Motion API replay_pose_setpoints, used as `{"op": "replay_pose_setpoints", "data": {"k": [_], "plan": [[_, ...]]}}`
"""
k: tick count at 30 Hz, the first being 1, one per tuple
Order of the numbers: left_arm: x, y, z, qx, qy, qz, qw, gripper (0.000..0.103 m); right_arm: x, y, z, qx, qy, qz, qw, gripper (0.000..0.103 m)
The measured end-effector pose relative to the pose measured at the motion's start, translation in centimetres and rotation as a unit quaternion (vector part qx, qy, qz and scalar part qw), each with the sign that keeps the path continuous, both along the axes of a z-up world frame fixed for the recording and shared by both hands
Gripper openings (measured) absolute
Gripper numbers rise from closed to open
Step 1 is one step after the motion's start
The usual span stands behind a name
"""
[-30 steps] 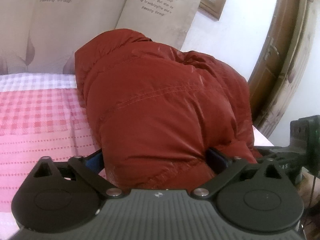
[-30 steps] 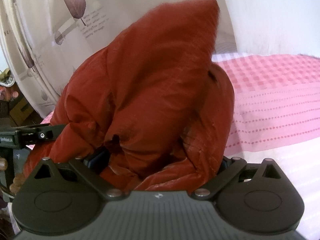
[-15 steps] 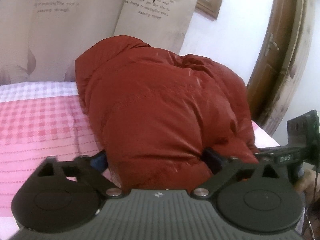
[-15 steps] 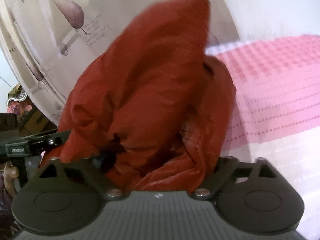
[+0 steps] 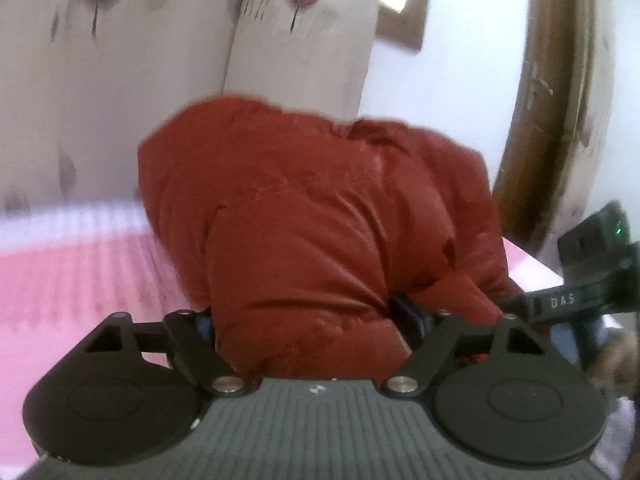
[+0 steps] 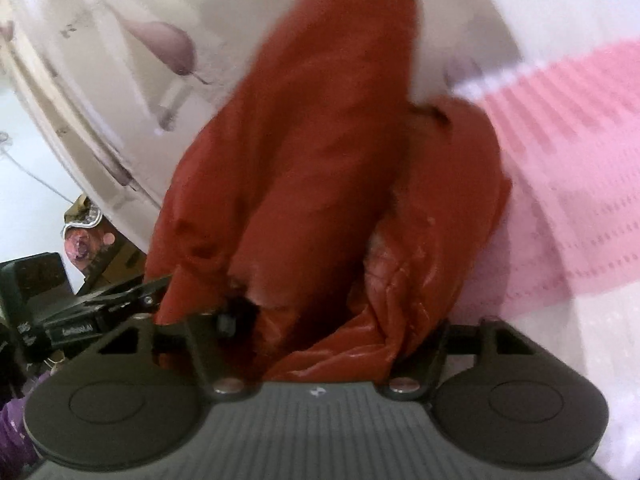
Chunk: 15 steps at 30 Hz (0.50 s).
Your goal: Fold large clothes
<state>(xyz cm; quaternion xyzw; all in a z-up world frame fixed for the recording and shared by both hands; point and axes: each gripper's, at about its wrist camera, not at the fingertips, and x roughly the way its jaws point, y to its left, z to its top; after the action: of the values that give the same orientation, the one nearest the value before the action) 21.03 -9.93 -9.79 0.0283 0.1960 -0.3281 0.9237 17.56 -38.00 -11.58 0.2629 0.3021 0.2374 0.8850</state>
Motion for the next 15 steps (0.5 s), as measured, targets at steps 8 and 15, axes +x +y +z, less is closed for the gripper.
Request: {"op": "replay_pose_setpoints", "data": {"k": [8, 15], "plan": [[-0.5, 3.3, 2.0, 0.005, -0.02, 0.036, 0.9991, 0.077, 0.8, 4.4, 1.1, -0.015, -0.032, 0.006, 0.999, 0.059], [-0.9, 9.2, 5.5, -0.007, -0.043, 0.092, 0.9948, 0.077, 3.3, 10.5, 3.8, -0.014, -0.062, 0.042, 0.997, 0.058]]}}
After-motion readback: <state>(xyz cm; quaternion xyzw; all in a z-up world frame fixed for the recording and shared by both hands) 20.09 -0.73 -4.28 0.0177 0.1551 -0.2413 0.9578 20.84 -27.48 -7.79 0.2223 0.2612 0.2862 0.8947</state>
